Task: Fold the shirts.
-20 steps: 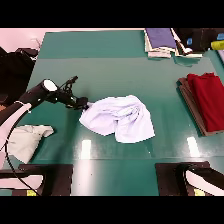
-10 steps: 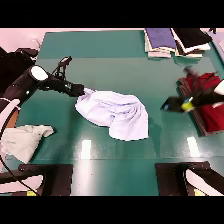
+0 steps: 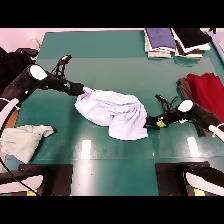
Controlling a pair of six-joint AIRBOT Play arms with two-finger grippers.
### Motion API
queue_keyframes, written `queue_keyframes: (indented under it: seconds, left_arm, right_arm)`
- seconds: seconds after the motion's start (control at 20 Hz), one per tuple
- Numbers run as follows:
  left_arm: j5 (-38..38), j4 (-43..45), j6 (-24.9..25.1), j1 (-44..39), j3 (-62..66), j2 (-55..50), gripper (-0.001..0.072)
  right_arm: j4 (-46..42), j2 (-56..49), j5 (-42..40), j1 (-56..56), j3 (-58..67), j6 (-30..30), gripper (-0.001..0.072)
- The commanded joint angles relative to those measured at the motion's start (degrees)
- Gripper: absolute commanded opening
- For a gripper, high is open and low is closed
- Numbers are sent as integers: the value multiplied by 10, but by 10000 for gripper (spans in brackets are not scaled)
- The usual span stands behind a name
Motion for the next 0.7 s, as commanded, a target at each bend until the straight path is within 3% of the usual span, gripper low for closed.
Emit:
queue_keyframes:
  seconds: [0.0, 0.3, 0.65]
  left_arm:
    - [2, 1, -2, 0, 1, 12, 25]
    - [2, 32, -5, 43, 106, 160, 25]
    - [2, 45, -4, 64, 277, 338, 25]
  right_arm:
    - [2, -16, -16, 14, 31, -13, 16]
    - [-119, 150, 67, -76, 193, -13, 16]
    - [-130, 306, 129, -254, 464, -14, 16]
